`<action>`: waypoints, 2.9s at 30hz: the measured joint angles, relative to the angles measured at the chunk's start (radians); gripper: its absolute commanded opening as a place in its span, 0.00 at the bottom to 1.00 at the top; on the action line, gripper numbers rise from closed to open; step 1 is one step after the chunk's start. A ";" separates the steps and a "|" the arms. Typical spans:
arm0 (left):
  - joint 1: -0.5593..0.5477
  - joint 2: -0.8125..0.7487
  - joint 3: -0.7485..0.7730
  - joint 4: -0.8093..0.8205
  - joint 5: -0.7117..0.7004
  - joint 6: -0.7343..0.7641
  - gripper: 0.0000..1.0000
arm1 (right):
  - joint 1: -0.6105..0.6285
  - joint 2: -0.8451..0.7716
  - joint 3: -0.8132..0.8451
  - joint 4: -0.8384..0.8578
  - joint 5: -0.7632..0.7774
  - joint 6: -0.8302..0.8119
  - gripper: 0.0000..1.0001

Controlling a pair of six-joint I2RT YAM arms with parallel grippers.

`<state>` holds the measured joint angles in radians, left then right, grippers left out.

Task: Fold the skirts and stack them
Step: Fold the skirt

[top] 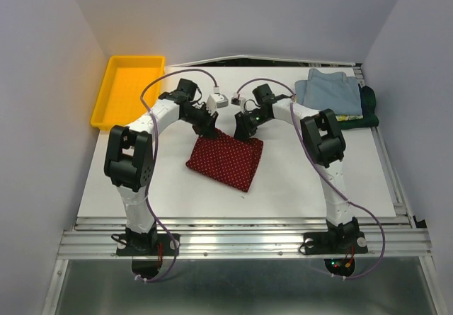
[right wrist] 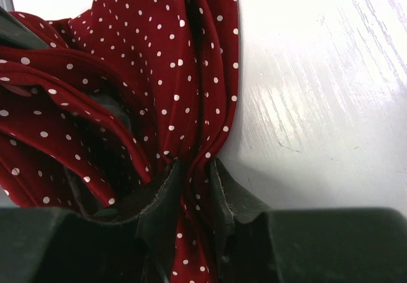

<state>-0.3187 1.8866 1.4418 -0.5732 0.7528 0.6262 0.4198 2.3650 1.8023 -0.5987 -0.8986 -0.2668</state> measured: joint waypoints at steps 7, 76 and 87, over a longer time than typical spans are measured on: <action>0.011 0.001 0.000 0.095 0.000 -0.069 0.00 | 0.000 0.000 -0.005 0.000 -0.003 -0.004 0.29; 0.028 0.266 0.081 0.383 -0.076 -0.383 0.53 | -0.113 0.024 0.166 -0.029 0.272 0.139 0.45; 0.038 0.106 0.077 0.370 -0.173 -0.418 0.99 | -0.160 -0.250 0.041 -0.048 0.356 0.193 0.45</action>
<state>-0.2810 1.9930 1.5185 -0.2031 0.5797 0.2077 0.2596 2.1151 1.8431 -0.6464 -0.5423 -0.0742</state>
